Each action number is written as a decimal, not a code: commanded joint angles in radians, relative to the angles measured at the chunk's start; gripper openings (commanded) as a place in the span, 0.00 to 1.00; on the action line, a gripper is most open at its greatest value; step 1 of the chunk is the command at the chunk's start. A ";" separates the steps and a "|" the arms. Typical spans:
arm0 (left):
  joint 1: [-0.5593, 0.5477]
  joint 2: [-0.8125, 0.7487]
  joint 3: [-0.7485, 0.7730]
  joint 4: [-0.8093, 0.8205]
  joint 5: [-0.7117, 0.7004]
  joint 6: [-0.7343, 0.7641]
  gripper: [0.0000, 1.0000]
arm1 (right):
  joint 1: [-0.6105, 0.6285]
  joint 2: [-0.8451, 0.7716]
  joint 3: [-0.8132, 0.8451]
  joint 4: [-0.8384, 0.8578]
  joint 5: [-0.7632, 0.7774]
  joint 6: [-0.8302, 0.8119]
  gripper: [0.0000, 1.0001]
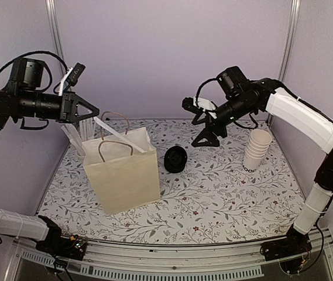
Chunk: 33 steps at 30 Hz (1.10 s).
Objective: Pack the takeout coffee
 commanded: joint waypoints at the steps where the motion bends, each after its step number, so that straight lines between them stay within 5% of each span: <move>1: -0.051 0.027 -0.054 0.004 -0.033 0.019 0.00 | 0.006 0.022 0.018 -0.014 -0.006 -0.007 0.96; 10: -0.182 0.165 -0.121 0.148 -0.036 0.011 0.00 | 0.014 0.025 0.019 -0.019 0.004 -0.013 0.96; 15: -0.238 0.252 -0.063 0.142 -0.101 0.037 0.26 | 0.014 0.014 0.007 -0.017 0.012 -0.013 0.96; 27: -0.257 0.220 0.137 0.114 -0.336 0.146 0.59 | 0.013 -0.046 -0.007 -0.002 0.036 -0.009 0.96; 33: -0.254 0.017 -0.035 0.369 -0.655 0.214 0.92 | -0.076 -0.142 -0.047 0.071 0.096 0.025 0.98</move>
